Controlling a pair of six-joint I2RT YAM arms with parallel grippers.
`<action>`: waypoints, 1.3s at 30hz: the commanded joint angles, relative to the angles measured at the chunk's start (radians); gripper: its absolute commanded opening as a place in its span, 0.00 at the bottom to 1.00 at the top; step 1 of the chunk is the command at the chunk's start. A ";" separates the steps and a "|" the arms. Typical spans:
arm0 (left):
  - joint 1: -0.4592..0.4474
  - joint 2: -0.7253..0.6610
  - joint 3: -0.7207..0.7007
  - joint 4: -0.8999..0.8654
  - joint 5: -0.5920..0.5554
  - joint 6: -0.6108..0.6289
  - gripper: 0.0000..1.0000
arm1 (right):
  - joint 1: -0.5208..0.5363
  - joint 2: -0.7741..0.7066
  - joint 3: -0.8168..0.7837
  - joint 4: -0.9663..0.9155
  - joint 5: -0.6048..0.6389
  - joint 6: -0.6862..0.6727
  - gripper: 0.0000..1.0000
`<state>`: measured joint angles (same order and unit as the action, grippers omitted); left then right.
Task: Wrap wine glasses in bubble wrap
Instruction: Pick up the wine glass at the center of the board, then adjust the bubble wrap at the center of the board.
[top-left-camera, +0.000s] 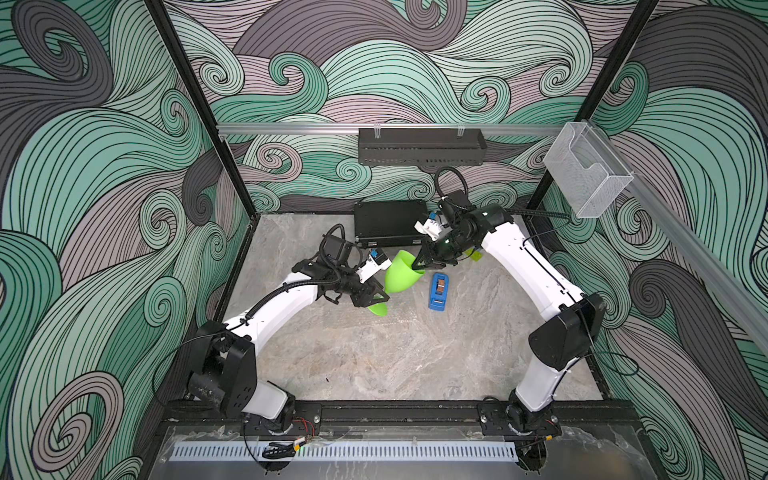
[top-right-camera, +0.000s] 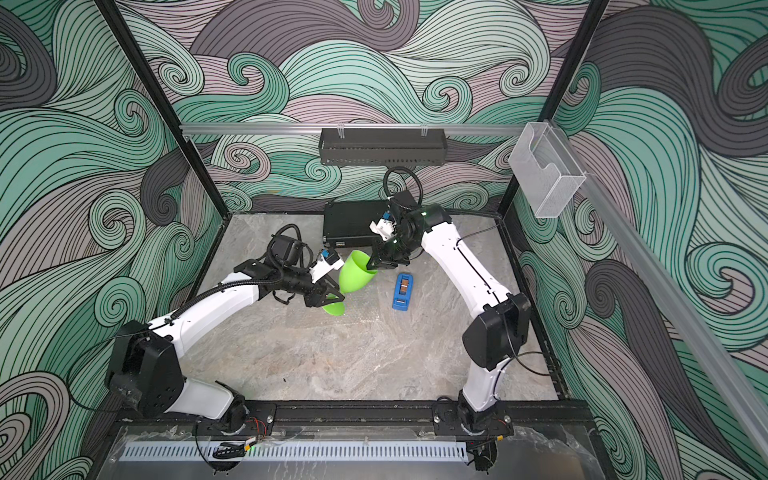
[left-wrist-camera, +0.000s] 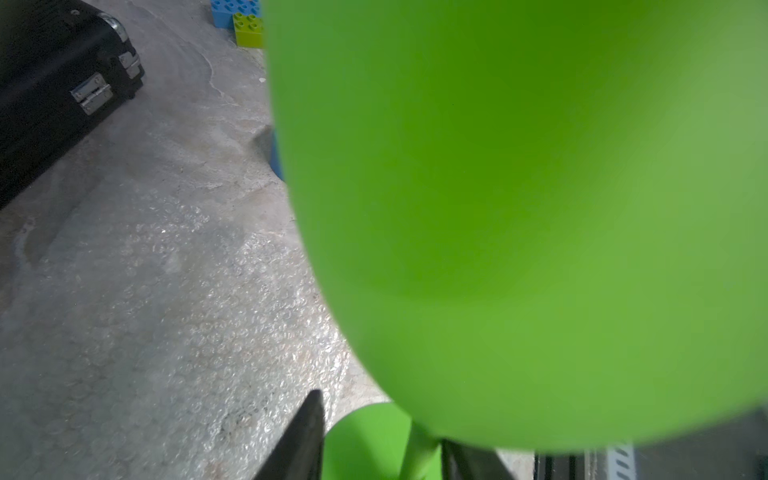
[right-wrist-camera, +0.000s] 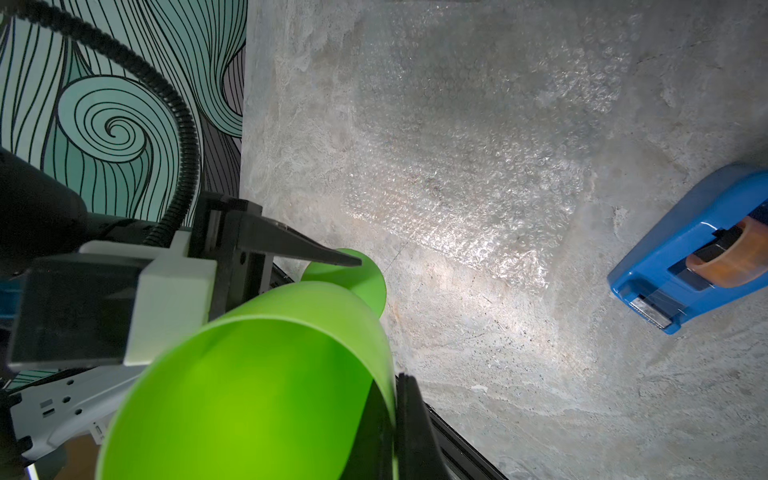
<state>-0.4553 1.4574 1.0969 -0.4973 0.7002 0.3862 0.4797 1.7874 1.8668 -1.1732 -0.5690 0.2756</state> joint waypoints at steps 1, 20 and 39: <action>-0.011 0.010 0.008 0.001 -0.004 0.002 0.26 | 0.008 0.005 -0.003 0.016 -0.074 0.014 0.00; 0.080 0.024 -0.120 0.322 0.033 -1.061 0.00 | -0.087 -0.129 -0.138 0.104 0.093 0.049 0.56; 0.061 0.262 -0.161 0.397 -0.046 -1.216 0.00 | -0.012 0.153 -0.311 0.416 0.214 0.152 0.53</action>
<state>-0.3824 1.7145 0.9348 -0.0982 0.6571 -0.8577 0.4496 1.9152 1.5223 -0.7841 -0.3901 0.4221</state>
